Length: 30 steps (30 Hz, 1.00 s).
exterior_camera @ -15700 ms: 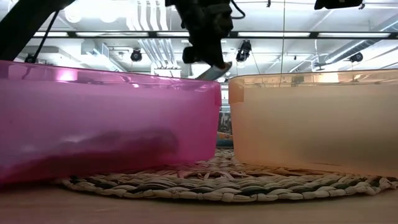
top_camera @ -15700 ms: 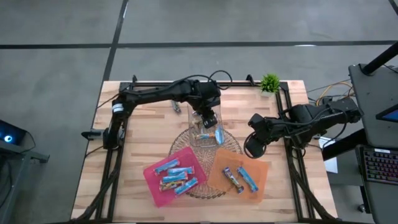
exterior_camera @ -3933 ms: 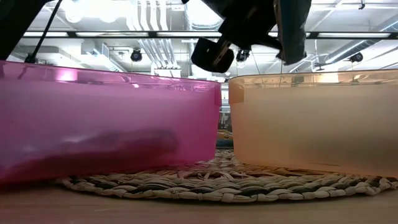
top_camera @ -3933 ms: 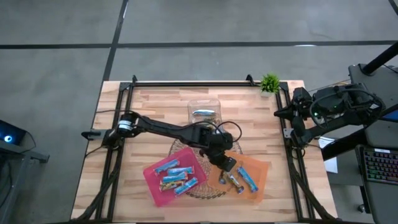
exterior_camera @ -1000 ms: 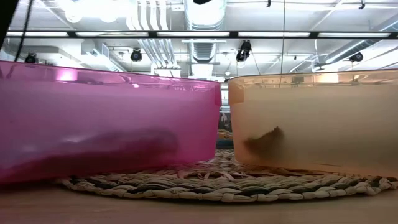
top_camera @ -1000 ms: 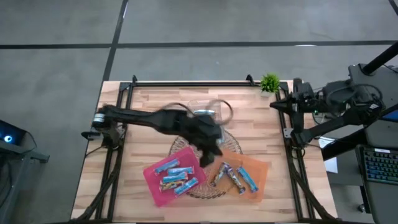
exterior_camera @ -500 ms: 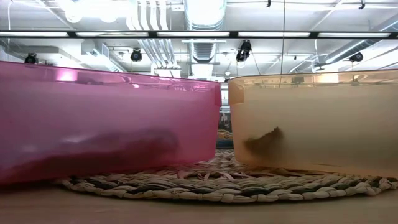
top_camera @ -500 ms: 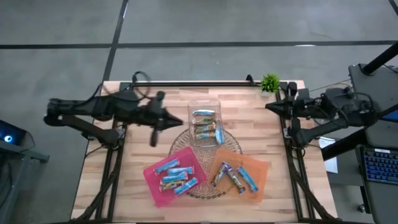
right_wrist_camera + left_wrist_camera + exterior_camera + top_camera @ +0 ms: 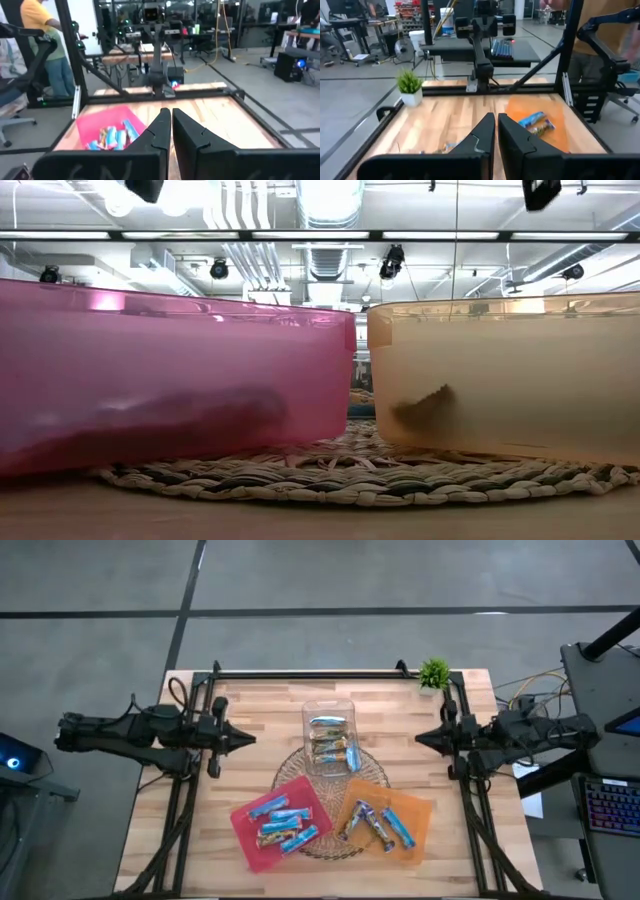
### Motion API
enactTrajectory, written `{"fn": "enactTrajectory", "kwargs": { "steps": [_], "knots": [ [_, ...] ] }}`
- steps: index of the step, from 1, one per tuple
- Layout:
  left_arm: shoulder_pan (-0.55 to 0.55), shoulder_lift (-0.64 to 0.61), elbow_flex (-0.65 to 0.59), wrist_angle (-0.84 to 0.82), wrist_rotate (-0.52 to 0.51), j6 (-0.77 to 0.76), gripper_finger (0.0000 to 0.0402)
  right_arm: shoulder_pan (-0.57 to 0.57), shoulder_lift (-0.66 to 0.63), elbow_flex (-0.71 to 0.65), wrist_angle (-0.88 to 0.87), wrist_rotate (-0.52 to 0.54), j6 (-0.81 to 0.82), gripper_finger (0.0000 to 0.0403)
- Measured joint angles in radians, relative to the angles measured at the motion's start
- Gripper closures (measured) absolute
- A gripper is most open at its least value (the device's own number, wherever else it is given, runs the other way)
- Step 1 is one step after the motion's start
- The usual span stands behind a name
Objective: Pick and place Granola Bars by type
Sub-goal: Return to Home Position
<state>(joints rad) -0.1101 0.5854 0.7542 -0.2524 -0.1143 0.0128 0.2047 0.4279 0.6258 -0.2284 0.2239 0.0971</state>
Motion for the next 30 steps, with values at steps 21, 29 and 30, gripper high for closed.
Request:
{"fn": "enactTrajectory", "kwargs": {
  "steps": [21, 29, 30],
  "knots": [
    [0.000, -0.381, -0.530, 0.219, -0.042, 0.011, 0.0397, -0.001, -0.407, -0.327, 0.001, 0.094, -0.004, 0.0394],
    [0.001, -0.505, -0.600, 0.218, -0.042, 0.001, 0.0397, 0.000, -0.416, -0.416, 0.039, 0.093, 0.004, 0.0394],
    [0.001, -0.513, -0.605, 0.219, -0.042, -0.001, 0.0397, 0.000, -0.418, -0.434, 0.070, 0.093, 0.002, 0.0394]
  ]
}}
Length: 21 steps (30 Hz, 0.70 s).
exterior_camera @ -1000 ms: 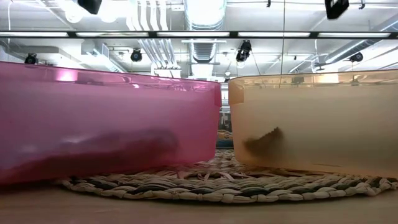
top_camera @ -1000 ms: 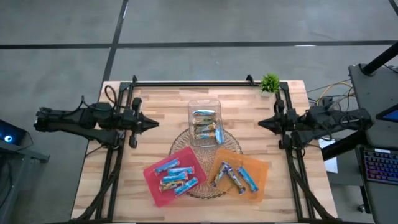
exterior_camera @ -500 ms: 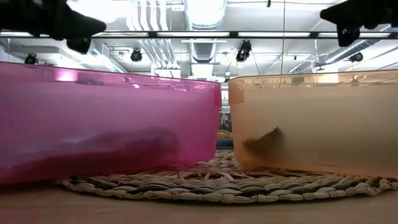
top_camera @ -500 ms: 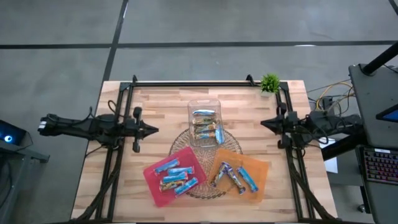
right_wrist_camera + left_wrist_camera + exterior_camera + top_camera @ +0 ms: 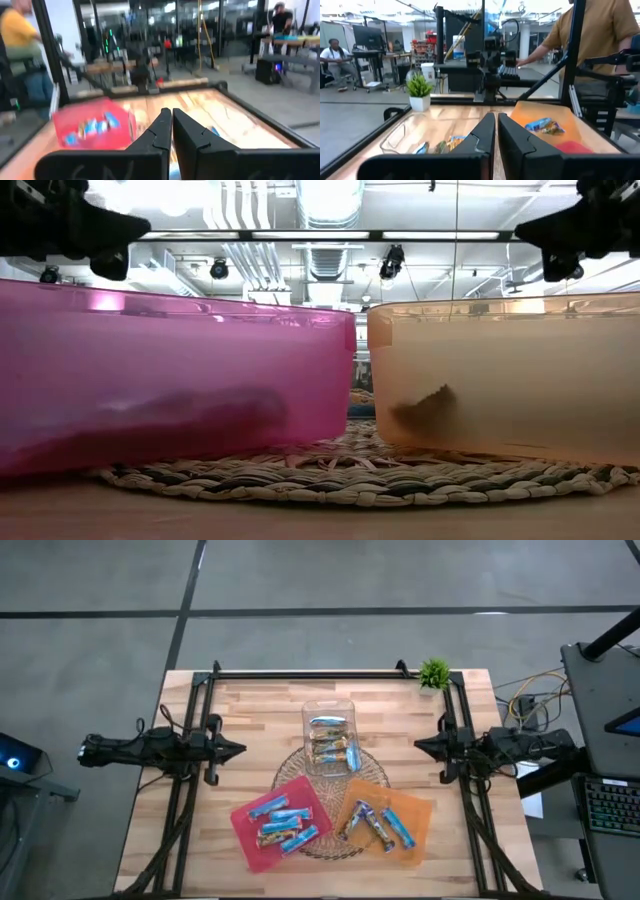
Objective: Pick and place Granola Bars by type
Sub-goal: Return to Home Position
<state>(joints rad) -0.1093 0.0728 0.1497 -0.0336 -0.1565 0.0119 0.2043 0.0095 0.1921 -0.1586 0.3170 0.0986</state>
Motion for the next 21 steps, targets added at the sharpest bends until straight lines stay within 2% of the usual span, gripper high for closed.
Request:
{"fn": "enactTrajectory", "kwargs": {
  "steps": [10, 21],
  "knots": [
    [0.000, -0.035, -0.040, -0.008, 0.002, -0.006, 0.0397, 0.000, -0.008, -0.181, 0.341, -0.004, 0.003, 0.0394],
    [-0.001, -0.036, -0.040, -0.012, 0.078, 0.030, 0.0397, 0.000, -0.001, -0.183, 0.337, -0.020, -0.028, 0.0394]
  ]
}}
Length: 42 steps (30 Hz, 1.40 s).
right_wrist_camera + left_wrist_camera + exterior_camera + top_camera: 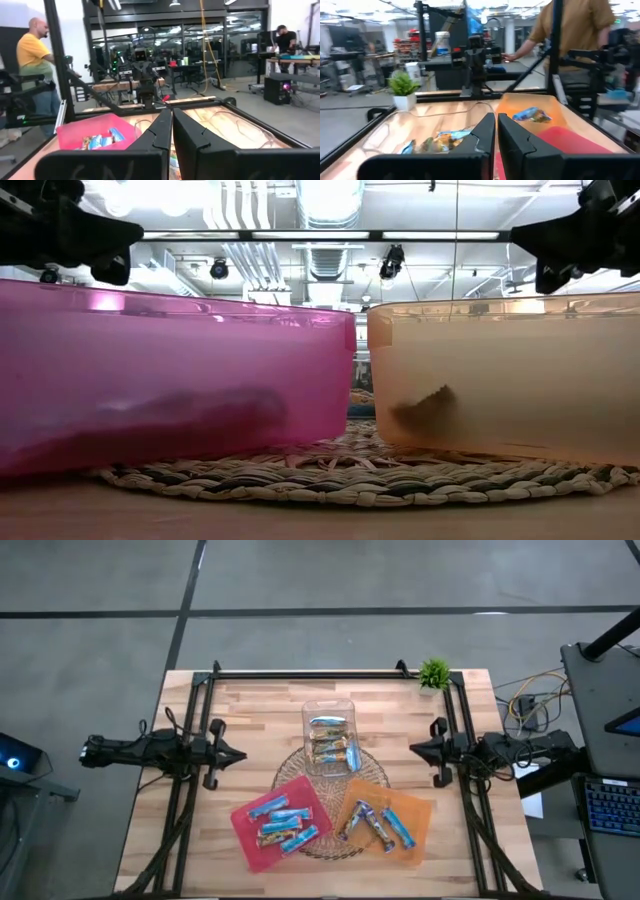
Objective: Pick and place Granola Bars by type
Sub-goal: Return to Home Position
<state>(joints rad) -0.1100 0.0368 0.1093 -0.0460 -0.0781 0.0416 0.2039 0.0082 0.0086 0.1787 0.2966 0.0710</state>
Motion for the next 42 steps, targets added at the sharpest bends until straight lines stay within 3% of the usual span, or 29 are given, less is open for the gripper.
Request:
{"fn": "enactTrajectory", "kwargs": {
  "steps": [10, 17, 24, 42],
  "knots": [
    [0.000, 0.000, -0.002, -0.070, 0.104, -0.021, 0.0397, 0.000, 0.001, 0.000, -0.052, -0.148, 0.004, 0.0394],
    [0.000, -0.002, -0.040, -0.097, 0.046, -0.082, 0.0397, 0.000, 0.002, 0.001, -0.103, -0.143, 0.034, 0.0394],
    [0.002, -0.004, -0.084, 0.036, -0.029, -0.041, 0.0397, 0.000, 0.002, 0.001, -0.127, -0.137, 0.046, 0.0394],
    [0.002, -0.003, -0.099, 0.080, -0.036, -0.047, 0.0397, 0.000, 0.001, 0.001, -0.123, -0.111, 0.053, 0.0394]
  ]
}}
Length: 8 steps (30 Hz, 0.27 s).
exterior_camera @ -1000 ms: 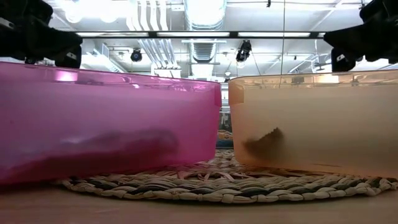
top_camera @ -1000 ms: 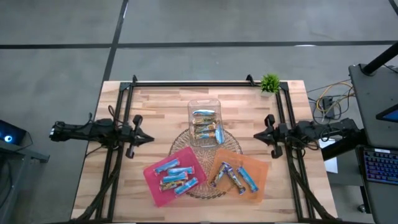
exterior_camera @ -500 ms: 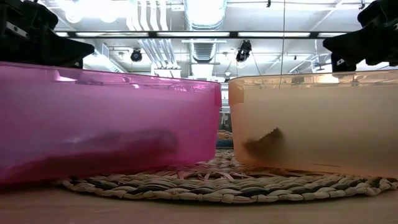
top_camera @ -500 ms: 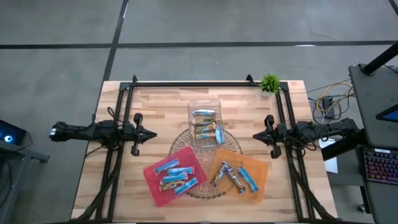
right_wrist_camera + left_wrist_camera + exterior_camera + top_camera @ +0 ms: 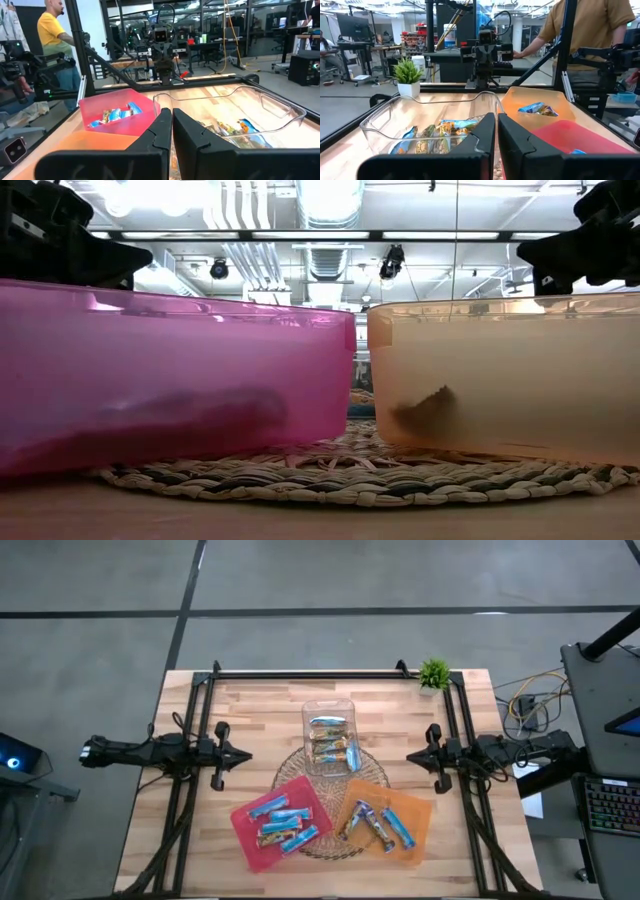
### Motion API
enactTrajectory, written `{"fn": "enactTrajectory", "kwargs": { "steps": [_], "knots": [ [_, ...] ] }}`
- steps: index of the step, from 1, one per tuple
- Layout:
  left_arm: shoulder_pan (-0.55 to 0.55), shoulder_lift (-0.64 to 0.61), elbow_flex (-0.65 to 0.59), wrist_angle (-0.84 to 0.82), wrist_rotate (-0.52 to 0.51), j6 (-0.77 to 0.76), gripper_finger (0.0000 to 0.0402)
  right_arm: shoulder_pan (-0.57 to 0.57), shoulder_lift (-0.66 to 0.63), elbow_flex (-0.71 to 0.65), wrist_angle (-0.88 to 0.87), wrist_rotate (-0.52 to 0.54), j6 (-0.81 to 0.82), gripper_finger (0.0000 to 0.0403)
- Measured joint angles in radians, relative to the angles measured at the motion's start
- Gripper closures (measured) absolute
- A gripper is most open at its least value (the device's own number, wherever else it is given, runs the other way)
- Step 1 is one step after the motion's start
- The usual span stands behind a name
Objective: Pick and place Granola Bars by type
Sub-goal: Return to Home Position
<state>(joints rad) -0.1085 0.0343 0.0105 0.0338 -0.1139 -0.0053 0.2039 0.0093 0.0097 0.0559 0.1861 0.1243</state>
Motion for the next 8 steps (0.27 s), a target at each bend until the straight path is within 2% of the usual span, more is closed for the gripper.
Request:
{"fn": "enactTrajectory", "kwargs": {
  "steps": [8],
  "knots": [
    [0.000, 0.001, 0.000, 0.001, 0.000, -0.001, 0.0397, 0.000, 0.000, 0.000, 0.000, -0.001, -0.004, 0.0394]
  ]
}}
